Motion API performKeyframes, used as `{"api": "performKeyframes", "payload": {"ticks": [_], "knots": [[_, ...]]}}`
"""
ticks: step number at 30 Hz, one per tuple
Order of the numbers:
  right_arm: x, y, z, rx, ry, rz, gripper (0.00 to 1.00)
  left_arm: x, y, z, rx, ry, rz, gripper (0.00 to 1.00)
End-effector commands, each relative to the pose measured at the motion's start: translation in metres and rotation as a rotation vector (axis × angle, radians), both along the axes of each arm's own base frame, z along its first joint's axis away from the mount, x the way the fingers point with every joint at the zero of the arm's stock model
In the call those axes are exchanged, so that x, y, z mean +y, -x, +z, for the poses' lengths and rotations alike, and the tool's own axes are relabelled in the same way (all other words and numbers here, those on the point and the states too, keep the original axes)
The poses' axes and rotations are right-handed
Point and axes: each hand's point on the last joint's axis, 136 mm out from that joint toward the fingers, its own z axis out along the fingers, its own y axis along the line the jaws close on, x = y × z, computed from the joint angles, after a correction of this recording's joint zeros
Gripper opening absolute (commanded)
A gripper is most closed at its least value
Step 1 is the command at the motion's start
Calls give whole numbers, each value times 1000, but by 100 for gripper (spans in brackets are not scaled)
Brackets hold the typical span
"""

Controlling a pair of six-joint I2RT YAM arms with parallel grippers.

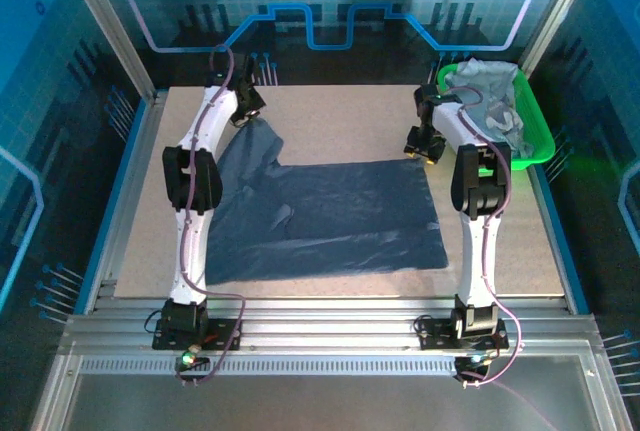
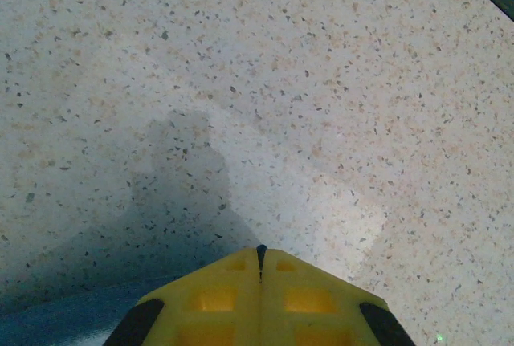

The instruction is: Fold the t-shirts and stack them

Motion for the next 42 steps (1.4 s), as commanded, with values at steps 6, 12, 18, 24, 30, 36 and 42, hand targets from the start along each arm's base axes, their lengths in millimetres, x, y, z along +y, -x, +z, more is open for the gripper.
{"api": "performKeyframes", "payload": {"ticks": [6,12,18,24,30,36,42], "knots": [[-8,3,-23,76,-2,-41,39,-8,-3,14,-34,42,-30,0],[-9,0,-15,47,0,-46,16,-3,-15,9,-60,63,-34,0],[-10,-15,9,-21,11,-27,0,13,-37,6,-107,68,-46,0],[-1,-18,24,-61,4,39,0,9,-14,5,-32,12,-120,0],[5,-3,48,-113,0,79,0,3,32,11,47,-30,-167,0],[13,17,63,-156,-23,130,0,8,86,28,84,-49,-137,0],[15,45,69,-151,-16,153,0,10,150,44,108,1,-57,0]]}}
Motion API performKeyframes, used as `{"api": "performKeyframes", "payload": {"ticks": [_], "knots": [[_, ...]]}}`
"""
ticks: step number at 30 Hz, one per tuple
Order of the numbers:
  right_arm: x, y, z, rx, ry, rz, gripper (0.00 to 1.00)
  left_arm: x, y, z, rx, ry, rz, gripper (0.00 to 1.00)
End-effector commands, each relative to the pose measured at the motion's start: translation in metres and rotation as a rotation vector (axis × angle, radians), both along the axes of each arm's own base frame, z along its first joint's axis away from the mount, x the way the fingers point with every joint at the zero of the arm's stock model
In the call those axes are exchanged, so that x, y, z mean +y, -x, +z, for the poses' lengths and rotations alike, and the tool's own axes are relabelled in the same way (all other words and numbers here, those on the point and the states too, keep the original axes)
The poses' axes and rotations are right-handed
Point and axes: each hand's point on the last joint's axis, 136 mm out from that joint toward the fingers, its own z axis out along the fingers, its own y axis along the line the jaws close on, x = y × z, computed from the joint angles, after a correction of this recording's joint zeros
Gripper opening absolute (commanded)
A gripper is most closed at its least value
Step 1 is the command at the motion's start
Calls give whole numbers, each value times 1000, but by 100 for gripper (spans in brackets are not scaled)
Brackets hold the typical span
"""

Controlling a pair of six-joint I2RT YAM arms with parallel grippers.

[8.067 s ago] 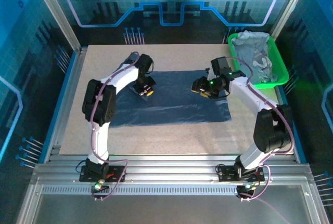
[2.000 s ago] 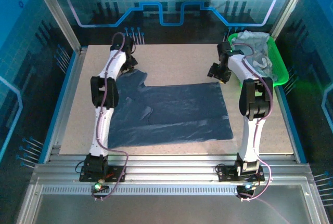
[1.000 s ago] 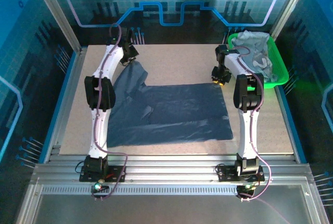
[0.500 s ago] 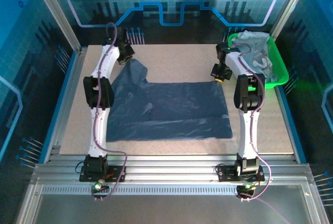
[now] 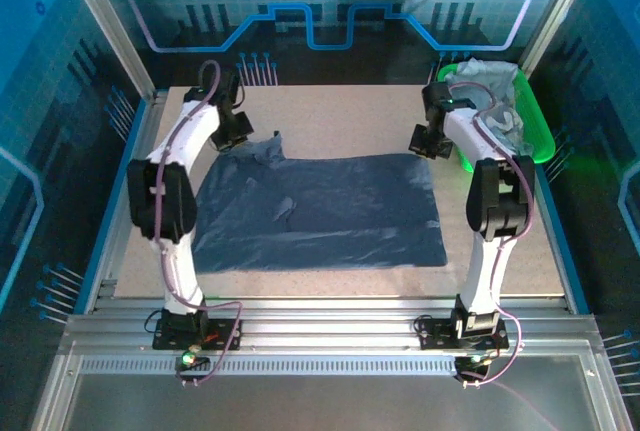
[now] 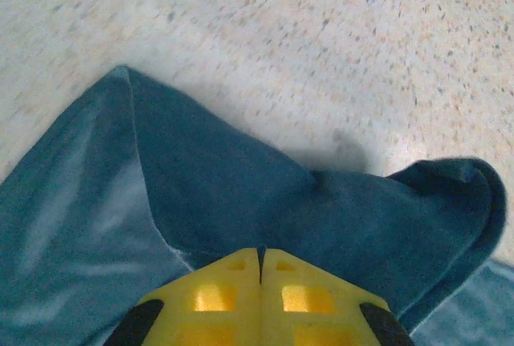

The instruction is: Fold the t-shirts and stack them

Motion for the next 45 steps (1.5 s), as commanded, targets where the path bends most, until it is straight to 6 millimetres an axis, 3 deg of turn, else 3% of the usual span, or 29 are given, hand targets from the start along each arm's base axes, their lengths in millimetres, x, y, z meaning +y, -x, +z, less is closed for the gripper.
{"api": "performKeyframes", "payload": {"ticks": [1,7,11,16,23,30,35,45], "knots": [[6,14,8,-14,5,34,0,5,34,16,-5,18,77,0],[-7,52,3,40,66,-3,0,15,107,14,45,13,167,0],[-15,79,-6,84,98,-22,0,23,153,-2,103,-7,212,0],[-21,109,-26,153,105,-39,0,28,188,-20,149,-23,248,0],[-29,123,-37,197,123,-59,0,30,204,-19,170,-16,288,0],[-33,122,-23,173,148,-56,0,32,208,9,131,-13,312,0],[-37,126,-12,164,170,-60,0,32,217,19,120,-5,320,0],[-37,143,-7,160,174,-60,0,33,227,11,139,-14,317,0]]}}
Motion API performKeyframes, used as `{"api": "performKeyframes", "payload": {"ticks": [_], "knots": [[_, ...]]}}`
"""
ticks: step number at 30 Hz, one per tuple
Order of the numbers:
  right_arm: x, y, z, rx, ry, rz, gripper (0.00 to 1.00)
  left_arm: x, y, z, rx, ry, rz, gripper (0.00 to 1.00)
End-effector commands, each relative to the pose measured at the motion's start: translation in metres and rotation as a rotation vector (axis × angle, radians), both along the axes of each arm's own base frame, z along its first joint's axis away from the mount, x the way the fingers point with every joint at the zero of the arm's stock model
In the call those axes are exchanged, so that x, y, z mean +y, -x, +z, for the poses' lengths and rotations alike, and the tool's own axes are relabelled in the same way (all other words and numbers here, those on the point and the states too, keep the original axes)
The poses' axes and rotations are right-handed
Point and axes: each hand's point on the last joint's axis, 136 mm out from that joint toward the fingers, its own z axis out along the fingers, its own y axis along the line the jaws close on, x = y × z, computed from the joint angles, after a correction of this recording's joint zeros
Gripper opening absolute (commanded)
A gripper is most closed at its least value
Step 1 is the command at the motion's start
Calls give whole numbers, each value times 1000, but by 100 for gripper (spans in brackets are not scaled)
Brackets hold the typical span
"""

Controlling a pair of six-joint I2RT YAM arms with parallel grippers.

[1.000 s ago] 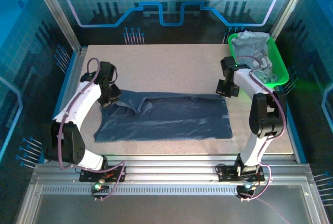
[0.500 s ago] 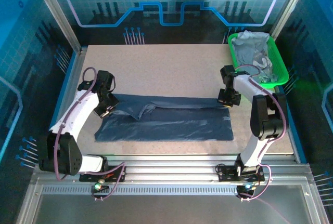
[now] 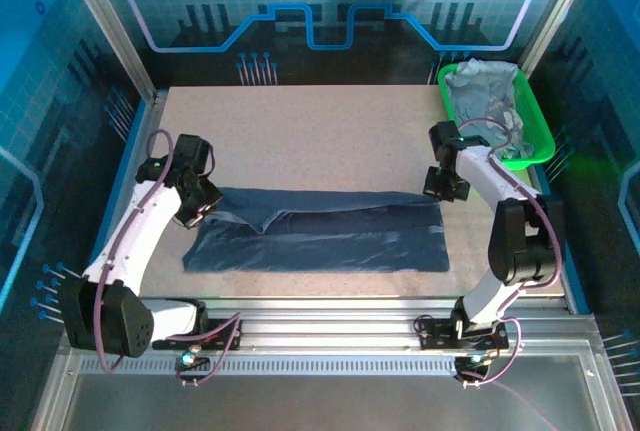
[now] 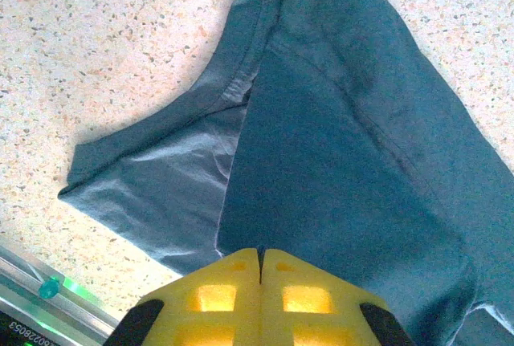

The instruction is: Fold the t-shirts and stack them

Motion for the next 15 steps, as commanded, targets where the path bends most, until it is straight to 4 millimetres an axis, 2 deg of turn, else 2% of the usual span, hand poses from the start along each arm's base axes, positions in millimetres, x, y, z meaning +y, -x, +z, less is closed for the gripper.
{"api": "performKeyframes", "payload": {"ticks": [1,5,8,11,15], "knots": [[-6,16,-1,34,31,-17,0,4,13,-6,40,-16,14,0],[-3,31,-14,62,31,-12,0,8,26,-17,64,-38,22,0],[-2,40,-29,100,28,-13,0,6,36,-34,103,-21,19,0],[-4,44,-43,143,41,-13,0,4,49,-54,156,-7,31,0],[-3,40,-48,148,45,-10,0,3,57,-73,188,2,45,0]]}}
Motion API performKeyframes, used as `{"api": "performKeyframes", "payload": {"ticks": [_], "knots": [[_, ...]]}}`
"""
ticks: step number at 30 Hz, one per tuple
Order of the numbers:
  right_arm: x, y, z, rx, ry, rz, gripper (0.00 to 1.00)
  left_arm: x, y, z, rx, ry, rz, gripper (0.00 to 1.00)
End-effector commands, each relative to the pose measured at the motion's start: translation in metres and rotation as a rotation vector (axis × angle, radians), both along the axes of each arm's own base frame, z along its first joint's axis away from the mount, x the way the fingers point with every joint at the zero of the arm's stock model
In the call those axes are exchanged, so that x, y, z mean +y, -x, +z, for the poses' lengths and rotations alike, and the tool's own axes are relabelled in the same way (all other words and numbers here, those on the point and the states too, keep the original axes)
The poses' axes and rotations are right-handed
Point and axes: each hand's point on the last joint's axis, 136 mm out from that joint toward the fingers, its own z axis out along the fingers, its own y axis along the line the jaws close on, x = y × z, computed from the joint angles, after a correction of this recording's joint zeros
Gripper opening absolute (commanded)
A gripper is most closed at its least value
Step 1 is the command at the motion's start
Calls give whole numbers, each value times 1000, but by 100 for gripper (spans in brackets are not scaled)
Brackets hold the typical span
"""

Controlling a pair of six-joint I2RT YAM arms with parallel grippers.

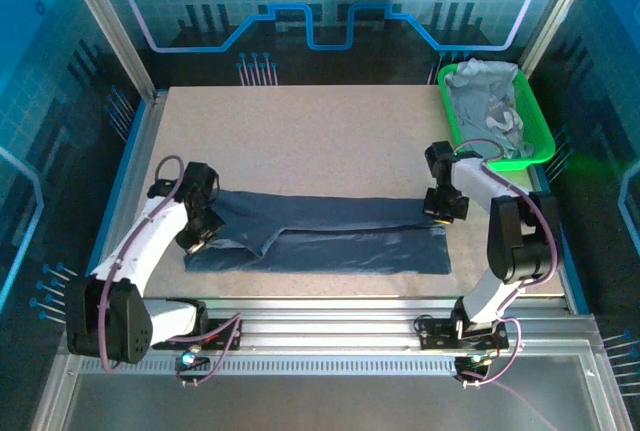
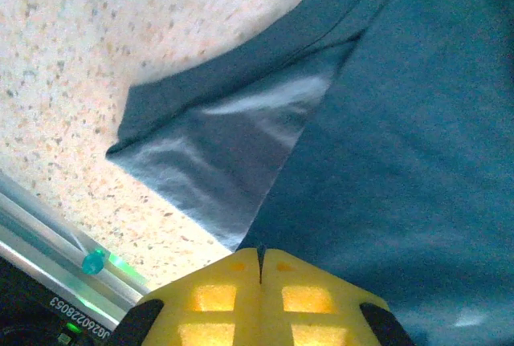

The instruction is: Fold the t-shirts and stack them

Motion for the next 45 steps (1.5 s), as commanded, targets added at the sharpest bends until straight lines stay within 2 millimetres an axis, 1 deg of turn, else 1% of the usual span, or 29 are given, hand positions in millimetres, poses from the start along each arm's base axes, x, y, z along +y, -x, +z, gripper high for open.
{"api": "performKeyframes", "payload": {"ticks": [1,3,8,10,13,15,21,24,26,29,31,32,35,37,42,45], "knots": [[-2,-2,-3,0,31,-2,0,-2,2,-8,3,12,32,0],[-2,-5,2,-10,36,-1,0,-2,1,-3,-4,13,39,0],[-2,-13,17,-48,45,12,0,0,-11,26,-84,4,44,0],[-2,-14,21,-56,52,17,0,-1,-12,30,-85,10,44,0],[-2,-13,24,-57,64,20,0,-4,-7,29,-70,16,53,0],[-3,-11,22,-54,70,21,0,-6,-1,24,-63,15,58,0],[-4,2,2,10,84,4,0,-9,12,-4,-4,19,69,0],[-6,9,-8,40,94,-12,0,-9,14,-16,18,14,70,0],[-6,11,-11,47,97,-18,0,-9,15,-21,34,12,67,0],[-9,10,-2,28,112,-32,20,-9,14,-20,29,8,68,0],[-10,9,9,-10,115,-37,29,-9,12,-15,16,11,68,0],[-10,8,15,-28,116,-39,30,-10,10,-13,8,16,68,0],[-10,7,26,-61,113,-44,30,-15,6,-8,-11,37,66,0],[-8,6,29,-71,103,-47,28,-16,7,-7,-9,40,72,0],[-1,6,23,-61,83,-52,26,-13,9,-10,7,24,74,0],[6,5,19,-58,54,-49,22,-13,11,-11,23,26,72,0]]}}
